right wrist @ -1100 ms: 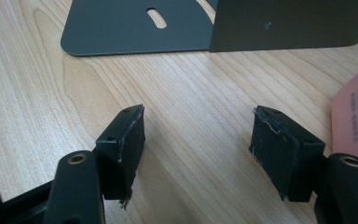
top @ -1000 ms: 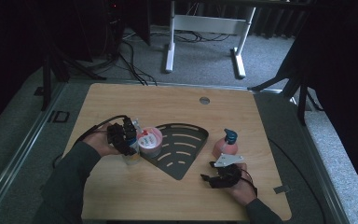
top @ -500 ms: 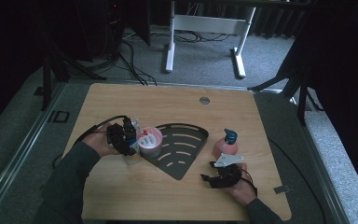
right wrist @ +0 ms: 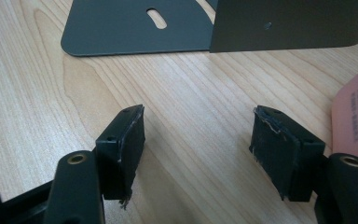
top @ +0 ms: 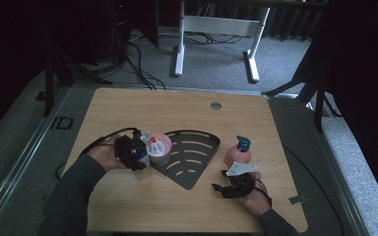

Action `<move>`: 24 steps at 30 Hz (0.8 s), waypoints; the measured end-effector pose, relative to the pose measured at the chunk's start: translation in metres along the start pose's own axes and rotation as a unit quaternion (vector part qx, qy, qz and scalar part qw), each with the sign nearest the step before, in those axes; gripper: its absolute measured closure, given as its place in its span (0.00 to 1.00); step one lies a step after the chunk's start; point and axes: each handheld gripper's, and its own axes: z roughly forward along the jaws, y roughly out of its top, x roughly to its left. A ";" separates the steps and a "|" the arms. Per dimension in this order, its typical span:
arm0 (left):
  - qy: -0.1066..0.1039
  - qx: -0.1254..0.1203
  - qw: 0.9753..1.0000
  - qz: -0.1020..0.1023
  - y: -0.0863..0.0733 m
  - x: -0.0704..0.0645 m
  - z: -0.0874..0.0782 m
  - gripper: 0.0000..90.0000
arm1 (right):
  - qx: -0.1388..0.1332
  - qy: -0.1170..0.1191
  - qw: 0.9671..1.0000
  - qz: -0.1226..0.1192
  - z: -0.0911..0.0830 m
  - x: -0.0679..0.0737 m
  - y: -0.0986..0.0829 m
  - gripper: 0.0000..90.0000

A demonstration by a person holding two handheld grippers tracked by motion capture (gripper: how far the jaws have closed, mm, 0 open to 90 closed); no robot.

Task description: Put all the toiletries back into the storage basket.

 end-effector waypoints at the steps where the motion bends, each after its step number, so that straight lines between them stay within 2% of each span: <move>1: 0.000 -0.001 1.000 0.001 0.001 -0.001 -0.001 0.62 | 0.000 0.000 1.000 0.000 0.000 0.000 0.000 0.38; 8: -0.005 -0.005 1.000 0.019 0.006 -0.010 -0.006 0.62 | 0.000 0.000 1.000 0.000 0.000 0.000 0.000 0.38; 14: -0.018 -0.011 0.999 0.047 0.019 -0.020 -0.008 0.62 | 0.001 0.000 1.000 -0.001 0.000 0.000 0.000 0.38; 21: -0.029 -0.009 0.998 0.062 0.031 -0.027 -0.002 0.62 | 0.001 0.000 1.000 -0.001 0.000 0.000 0.000 0.38; 24: -0.034 -0.014 0.997 0.062 0.035 -0.029 0.000 0.62 | 0.001 0.000 1.000 -0.001 0.000 0.000 0.000 0.38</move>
